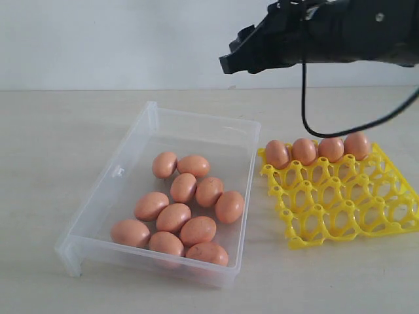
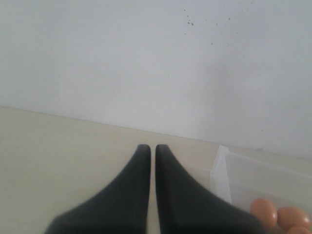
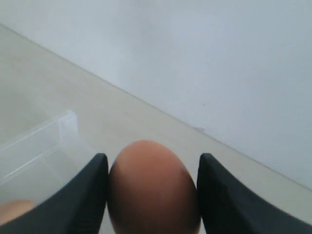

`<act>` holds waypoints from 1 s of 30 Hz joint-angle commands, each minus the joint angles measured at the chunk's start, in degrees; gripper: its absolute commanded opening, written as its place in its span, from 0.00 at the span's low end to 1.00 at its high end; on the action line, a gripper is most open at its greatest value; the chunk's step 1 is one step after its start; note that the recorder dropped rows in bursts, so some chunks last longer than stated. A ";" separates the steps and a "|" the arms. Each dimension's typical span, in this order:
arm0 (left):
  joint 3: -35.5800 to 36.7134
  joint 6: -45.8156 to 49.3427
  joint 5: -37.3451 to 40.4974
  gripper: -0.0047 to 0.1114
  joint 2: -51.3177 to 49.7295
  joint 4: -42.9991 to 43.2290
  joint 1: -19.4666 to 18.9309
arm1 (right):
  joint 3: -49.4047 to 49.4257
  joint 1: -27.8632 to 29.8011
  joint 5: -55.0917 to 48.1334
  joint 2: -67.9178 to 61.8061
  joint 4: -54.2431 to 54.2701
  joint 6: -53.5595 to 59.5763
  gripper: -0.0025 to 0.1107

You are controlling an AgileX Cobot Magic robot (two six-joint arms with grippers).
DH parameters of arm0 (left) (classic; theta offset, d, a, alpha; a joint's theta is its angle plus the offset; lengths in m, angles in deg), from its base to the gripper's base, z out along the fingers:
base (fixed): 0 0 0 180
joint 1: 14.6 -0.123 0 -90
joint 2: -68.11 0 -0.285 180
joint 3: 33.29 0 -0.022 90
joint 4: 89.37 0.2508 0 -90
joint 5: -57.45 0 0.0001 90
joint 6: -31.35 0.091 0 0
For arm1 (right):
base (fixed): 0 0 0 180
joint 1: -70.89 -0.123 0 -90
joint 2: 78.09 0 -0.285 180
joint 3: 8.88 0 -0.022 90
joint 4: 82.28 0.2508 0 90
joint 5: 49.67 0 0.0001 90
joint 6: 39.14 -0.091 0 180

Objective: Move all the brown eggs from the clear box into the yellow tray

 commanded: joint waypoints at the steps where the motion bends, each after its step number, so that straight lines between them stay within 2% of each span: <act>1: -0.21 -0.07 -0.11 0.07 -0.20 -0.03 0.22 | 10.42 0.11 11.58 6.82 -0.35 0.93 0.02; 7: -0.21 -0.07 -0.11 0.07 -0.20 -0.03 0.22 | 27.29 0.11 31.26 10.92 -0.12 -3.24 0.02; 11: -0.21 -0.07 -0.11 0.07 -0.20 -0.03 0.22 | 35.58 0.11 43.96 10.43 -0.15 -10.65 0.02; 17: -0.21 -0.07 -0.11 0.07 -0.20 -0.03 0.22 | 44.39 0.11 57.33 10.34 -0.15 -20.27 0.02; 24: -0.21 -0.07 -0.11 0.07 -0.20 -0.03 0.22 | 46.26 0.11 58.28 7.96 -5.32 -23.94 0.02; 30: -0.21 -0.07 -0.11 0.07 -0.20 -0.03 0.22 | 45.63 0.11 60.17 0.29 -7.00 -25.21 0.02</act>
